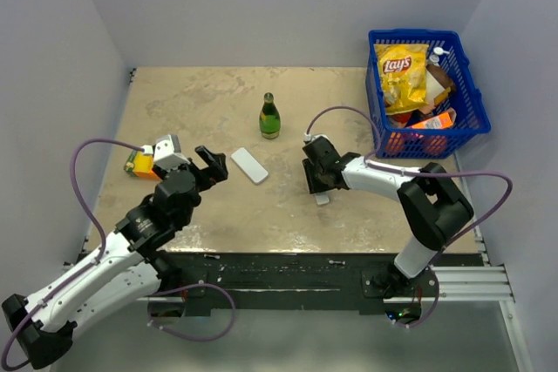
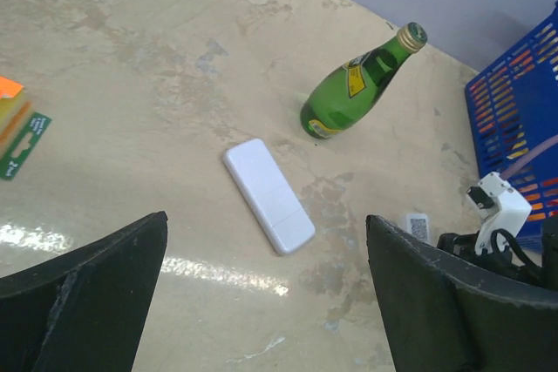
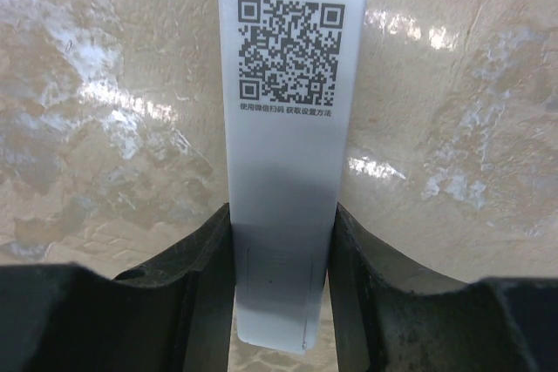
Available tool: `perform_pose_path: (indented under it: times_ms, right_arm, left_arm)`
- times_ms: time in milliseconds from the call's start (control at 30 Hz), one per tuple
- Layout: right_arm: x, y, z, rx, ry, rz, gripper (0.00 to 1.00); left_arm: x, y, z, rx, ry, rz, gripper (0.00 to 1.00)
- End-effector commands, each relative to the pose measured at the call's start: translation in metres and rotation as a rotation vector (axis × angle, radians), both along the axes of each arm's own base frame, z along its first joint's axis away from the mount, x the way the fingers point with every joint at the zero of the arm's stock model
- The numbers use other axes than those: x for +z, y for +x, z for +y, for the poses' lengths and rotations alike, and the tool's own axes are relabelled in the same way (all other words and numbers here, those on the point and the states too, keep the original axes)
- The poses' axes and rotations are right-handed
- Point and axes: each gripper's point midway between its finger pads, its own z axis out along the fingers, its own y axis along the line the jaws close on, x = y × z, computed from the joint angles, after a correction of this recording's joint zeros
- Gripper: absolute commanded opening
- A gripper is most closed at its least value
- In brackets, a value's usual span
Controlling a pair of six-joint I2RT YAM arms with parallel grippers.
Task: Load the batteries into the remote control
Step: Place the remote control at the center of the board, then reset both arms
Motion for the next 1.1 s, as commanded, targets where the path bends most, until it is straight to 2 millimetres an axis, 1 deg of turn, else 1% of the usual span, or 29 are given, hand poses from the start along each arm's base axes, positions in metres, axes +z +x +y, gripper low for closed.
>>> perform_pose_path:
  times_ms: [0, 33, 67, 133, 167, 200, 267, 300, 333, 400, 433, 467, 533, 567, 633, 667, 733, 767, 833, 900, 967, 1000, 1067]
  right_arm:
    - [0.007, 0.018, 0.004, -0.04, 0.011, -0.05, 0.44]
    - [0.008, 0.019, 0.005, -0.039, 0.022, -0.059, 0.5]
    - [0.01, 0.018, 0.006, -0.042, 0.032, -0.062, 0.61]
    - [0.027, 0.02, 0.008, -0.045, 0.068, -0.099, 0.7]
    - [0.038, 0.022, 0.009, -0.052, 0.083, -0.126, 0.79]
    - [0.061, 0.025, 0.008, -0.062, 0.115, -0.18, 0.82]
    - [0.095, 0.03, -0.001, -0.098, 0.133, -0.276, 0.9]
    - [0.112, 0.032, -0.005, -0.117, 0.145, -0.32, 0.91]
    - [0.146, 0.03, -0.015, -0.143, 0.174, -0.4, 0.91]
    - [0.187, 0.031, -0.039, -0.223, 0.161, -0.522, 0.96]
    - [0.218, 0.025, -0.052, -0.251, 0.192, -0.603, 0.98]
    - [0.238, 0.022, -0.07, -0.309, 0.176, -0.671, 0.98]
    - [0.265, 0.013, -0.09, -0.359, 0.181, -0.747, 0.98]
    - [0.289, 0.001, -0.105, -0.393, 0.209, -0.815, 0.98]
    - [0.308, -0.01, -0.129, -0.453, 0.194, -0.891, 0.98]
    - [0.323, -0.023, -0.143, -0.484, 0.222, -0.941, 0.98]
    - [0.333, -0.035, -0.164, -0.529, 0.208, -1.001, 0.98]
    - [0.344, -0.047, -0.176, -0.553, 0.242, -1.047, 0.98]
    - [0.349, -0.057, -0.19, -0.579, 0.237, -1.098, 0.98]
    - [0.354, -0.07, -0.203, -0.606, 0.272, -1.152, 0.98]
    - [0.353, -0.077, -0.211, -0.618, 0.271, -1.173, 0.98]
    - [0.356, -0.082, -0.216, -0.63, 0.288, -1.192, 0.98]
    - [0.352, -0.084, -0.219, -0.634, 0.275, -1.197, 0.98]
  left_arm:
    - [0.009, -0.012, 0.021, 0.02, 0.105, 0.045, 1.0]
    - [0.012, -0.014, 0.024, 0.019, 0.109, 0.041, 1.0]
    - [0.017, -0.017, 0.027, 0.018, 0.125, 0.036, 1.0]
    - [0.028, -0.021, 0.037, 0.04, 0.122, 0.008, 1.0]
    - [0.033, -0.024, 0.043, 0.053, 0.129, 0.0, 1.0]
    - [0.041, -0.028, 0.05, 0.064, 0.12, -0.024, 1.0]
    - [0.051, -0.033, 0.06, 0.082, 0.131, -0.057, 1.0]
    - [0.058, -0.037, 0.065, 0.086, 0.121, -0.085, 1.0]
    - [0.063, -0.039, 0.069, 0.087, 0.12, -0.104, 1.0]
    - [0.075, -0.046, 0.078, 0.095, 0.115, -0.151, 1.0]
    - [0.079, -0.048, 0.082, 0.104, 0.116, -0.166, 1.0]
    - [0.083, -0.051, 0.086, 0.108, 0.119, -0.186, 1.0]
    - [0.092, -0.057, 0.095, 0.122, 0.102, -0.23, 1.0]
    - [0.095, -0.059, 0.099, 0.128, 0.105, -0.248, 1.0]
    - [0.101, -0.064, 0.107, 0.147, 0.09, -0.28, 1.0]
    - [0.102, -0.065, 0.109, 0.154, 0.089, -0.293, 1.0]
    - [0.104, -0.069, 0.114, 0.168, 0.072, -0.317, 1.0]
    - [0.103, -0.069, 0.115, 0.168, 0.073, -0.323, 1.0]
    - [0.104, -0.071, 0.117, 0.172, 0.063, -0.337, 1.0]
    - [0.102, -0.071, 0.117, 0.175, 0.059, -0.341, 1.0]
    - [0.102, -0.071, 0.117, 0.172, 0.056, -0.35, 1.0]
    - [0.102, -0.071, 0.117, 0.172, 0.056, -0.351, 1.0]
    - [0.101, -0.071, 0.118, 0.178, 0.053, -0.357, 1.0]
